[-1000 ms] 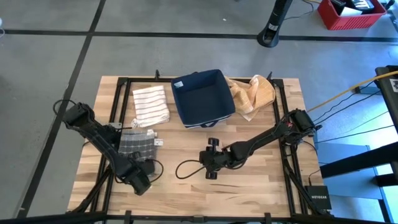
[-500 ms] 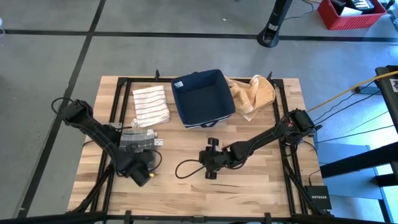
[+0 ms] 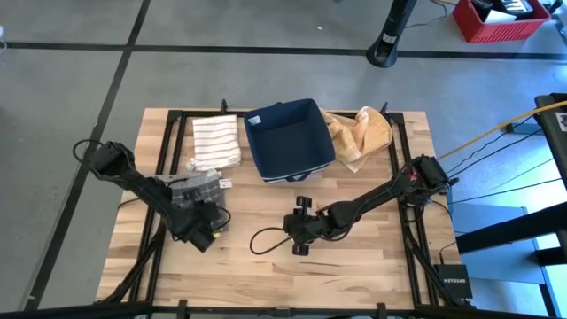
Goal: Fold towel
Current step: Fold the black towel, then fold the orange towel
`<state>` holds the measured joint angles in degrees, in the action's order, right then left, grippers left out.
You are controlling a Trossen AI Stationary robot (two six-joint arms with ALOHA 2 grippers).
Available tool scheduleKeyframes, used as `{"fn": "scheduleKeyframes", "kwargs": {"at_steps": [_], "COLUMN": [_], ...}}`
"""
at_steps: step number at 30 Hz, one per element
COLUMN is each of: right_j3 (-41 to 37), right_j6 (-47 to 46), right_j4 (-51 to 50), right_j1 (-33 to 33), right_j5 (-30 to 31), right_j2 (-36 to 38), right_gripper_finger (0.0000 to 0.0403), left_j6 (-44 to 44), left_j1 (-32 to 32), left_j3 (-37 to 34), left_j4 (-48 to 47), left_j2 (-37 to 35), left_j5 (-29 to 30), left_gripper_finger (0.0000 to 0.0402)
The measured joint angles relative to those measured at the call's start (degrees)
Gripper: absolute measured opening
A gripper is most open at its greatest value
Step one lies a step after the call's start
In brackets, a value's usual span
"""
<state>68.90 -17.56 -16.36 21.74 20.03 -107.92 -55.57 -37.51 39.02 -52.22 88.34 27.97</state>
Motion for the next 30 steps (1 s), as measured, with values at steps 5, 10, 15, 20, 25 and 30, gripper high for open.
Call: {"fn": "scheduleKeyframes", "kwargs": {"at_steps": [5,10,15,20,25,30], "right_j3": [0.75,5.89,6.99,-1.06,-18.79,-35.87], "right_j6": [-0.46,-4.15,-6.75,-18.23,-31.03,-44.33], "right_j4": [-3.11,-17.49,-35.04,-41.79,-32.3,-21.54], "right_j1": [0.07,1.76,4.83,5.19,0.89,-6.2], "right_j5": [0.36,3.41,11.75,22.16,25.91,24.59], "right_j2": [0.36,4.7,11.58,22.85,34.9,43.05], "right_gripper_finger": [0.0172,0.0172,0.0172,0.0172,0.0172,0.0172], "left_j6": [0.28,4.22,13.44,28.23,35.75,34.96], "left_j1": [0.83,-0.34,0.45,3.8,8.51,11.18], "left_j3": [7.1,17.72,23.65,23.74,23.72,23.72], "left_j4": [-6.11,-10.63,-4.08,7.96,11.99,12.15], "left_j2": [-0.09,-0.2,-1.42,-3.9,-5.37,-5.62], "left_j5": [-2.44,-2.46,2.31,5.55,5.83,5.42], "left_gripper_finger": [0.0081,0.0081,0.0081,0.0081,0.0081,0.0081]}}
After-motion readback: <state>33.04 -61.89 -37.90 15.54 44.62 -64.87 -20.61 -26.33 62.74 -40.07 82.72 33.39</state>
